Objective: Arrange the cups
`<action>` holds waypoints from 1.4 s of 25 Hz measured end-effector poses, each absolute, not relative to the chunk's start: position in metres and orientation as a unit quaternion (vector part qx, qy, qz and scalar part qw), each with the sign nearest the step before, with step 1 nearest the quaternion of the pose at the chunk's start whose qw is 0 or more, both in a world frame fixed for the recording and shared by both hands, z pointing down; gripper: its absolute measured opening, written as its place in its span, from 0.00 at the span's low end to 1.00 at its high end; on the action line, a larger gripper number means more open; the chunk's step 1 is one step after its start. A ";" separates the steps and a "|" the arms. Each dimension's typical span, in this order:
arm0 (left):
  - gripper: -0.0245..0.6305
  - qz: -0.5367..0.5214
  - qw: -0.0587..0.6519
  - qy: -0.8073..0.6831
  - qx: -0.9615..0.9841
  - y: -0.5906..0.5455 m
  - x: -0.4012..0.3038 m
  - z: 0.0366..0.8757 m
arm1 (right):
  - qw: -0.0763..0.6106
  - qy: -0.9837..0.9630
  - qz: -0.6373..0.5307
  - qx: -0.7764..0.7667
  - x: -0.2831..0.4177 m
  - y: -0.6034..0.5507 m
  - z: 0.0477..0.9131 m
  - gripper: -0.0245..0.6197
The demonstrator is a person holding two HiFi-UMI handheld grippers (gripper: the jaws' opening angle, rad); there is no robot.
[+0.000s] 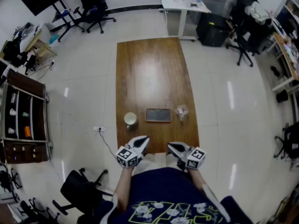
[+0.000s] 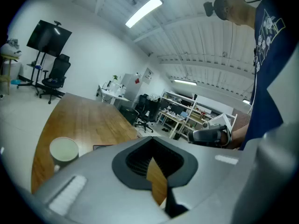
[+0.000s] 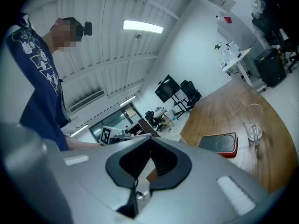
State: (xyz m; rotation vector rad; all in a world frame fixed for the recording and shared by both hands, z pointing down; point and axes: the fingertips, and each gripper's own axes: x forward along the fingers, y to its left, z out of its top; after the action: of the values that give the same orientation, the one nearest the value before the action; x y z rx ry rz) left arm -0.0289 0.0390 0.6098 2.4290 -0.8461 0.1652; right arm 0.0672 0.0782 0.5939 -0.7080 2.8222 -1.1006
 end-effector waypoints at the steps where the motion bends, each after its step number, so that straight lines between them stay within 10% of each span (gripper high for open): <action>1: 0.04 0.053 0.286 -0.296 0.910 0.045 -0.028 0.614 | 0.016 0.906 -0.351 -0.236 0.062 0.079 0.594 0.04; 21: 0.04 0.038 0.328 -0.302 0.894 0.066 0.004 0.641 | -0.009 0.896 -0.359 -0.261 0.081 0.066 0.613 0.04; 35: 0.04 0.027 0.309 -0.392 0.866 0.053 -0.105 0.667 | -0.045 0.896 -0.368 -0.243 0.029 0.062 0.646 0.04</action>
State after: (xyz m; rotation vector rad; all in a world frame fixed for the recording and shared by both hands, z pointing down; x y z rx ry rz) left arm -0.1053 0.0528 0.6673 2.2885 -1.0356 0.0721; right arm 0.0290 0.0625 0.6463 -0.7878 2.9005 -1.1897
